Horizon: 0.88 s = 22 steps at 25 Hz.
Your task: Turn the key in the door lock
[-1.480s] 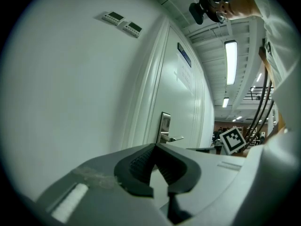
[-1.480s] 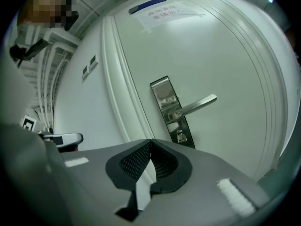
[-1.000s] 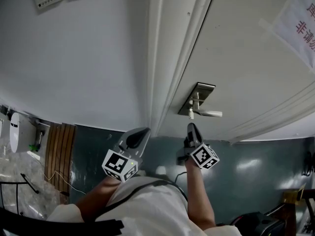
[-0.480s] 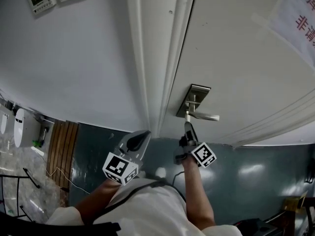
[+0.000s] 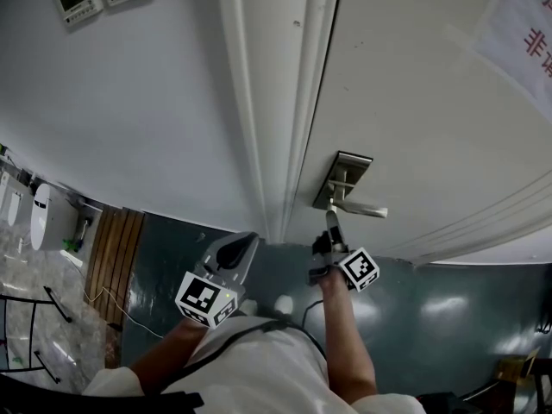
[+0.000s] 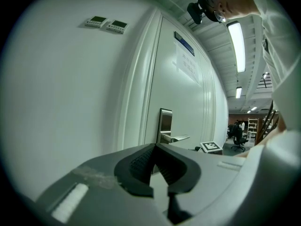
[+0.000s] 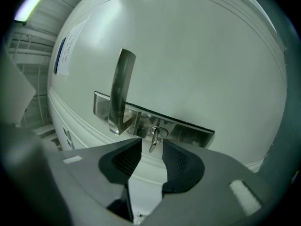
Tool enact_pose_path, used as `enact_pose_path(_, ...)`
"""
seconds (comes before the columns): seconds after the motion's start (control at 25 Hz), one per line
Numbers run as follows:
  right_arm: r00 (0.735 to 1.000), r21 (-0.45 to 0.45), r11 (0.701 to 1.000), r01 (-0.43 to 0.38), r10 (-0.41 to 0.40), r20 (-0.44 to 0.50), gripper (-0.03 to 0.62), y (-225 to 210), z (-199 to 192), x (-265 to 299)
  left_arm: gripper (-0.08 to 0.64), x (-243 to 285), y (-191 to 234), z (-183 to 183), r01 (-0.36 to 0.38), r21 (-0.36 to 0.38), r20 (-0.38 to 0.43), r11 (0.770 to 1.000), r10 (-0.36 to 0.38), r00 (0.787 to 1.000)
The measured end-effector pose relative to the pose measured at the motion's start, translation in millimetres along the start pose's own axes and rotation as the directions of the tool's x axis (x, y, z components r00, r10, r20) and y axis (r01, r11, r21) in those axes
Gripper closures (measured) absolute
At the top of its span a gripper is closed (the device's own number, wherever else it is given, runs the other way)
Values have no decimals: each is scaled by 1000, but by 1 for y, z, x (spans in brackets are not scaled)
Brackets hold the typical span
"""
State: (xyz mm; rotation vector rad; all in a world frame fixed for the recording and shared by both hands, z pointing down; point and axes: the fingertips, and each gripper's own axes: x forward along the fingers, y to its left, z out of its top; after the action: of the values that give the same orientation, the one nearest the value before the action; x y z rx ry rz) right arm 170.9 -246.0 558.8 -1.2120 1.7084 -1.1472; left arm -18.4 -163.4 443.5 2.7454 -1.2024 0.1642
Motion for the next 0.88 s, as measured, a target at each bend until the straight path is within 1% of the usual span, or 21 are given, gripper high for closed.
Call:
enact_pose_path(0.16, 1000, 30, 1000, -7, 7, 5, 461, 0, 0, 3, 555, -4, 2, -1, -13, 0, -2, 1000, 13, 1000)
enact_pose_path(0.4, 1000, 68, 998, 14, -16, 23, 501, -5, 1, 2, 555, -8, 4, 0, -19, -2, 1, 1000, 19, 1000)
enact_pose_path(0.48, 1000, 66, 998, 17, -18, 22, 517, -5, 1, 2, 555, -9, 6, -1, -23, -4, 0, 1000, 23, 1000)
enact_pose_path(0.6, 1000, 37, 999, 20, -20, 14, 544, -3, 0, 4, 555, -11, 9, -2, -25, -4, -5, 1000, 25, 1000)
enact_pose_path(0.68, 999, 14, 999, 43, -43, 13, 555, -4, 1, 3, 555, -12, 11, -2, -23, -2, -6, 1000, 23, 1000)
enact_pose_path(0.8, 998, -21, 998, 64, -63, 13, 557, -3, 2, 3, 555, -12, 13, -2, -21, -4, -2, 1000, 21, 1000)
enact_pose_path(0.88, 997, -60, 995, 77, -76, 10, 558, -1, 2, 4, 555, -13, 15, -2, -20, -6, -1, 1000, 20, 1000)
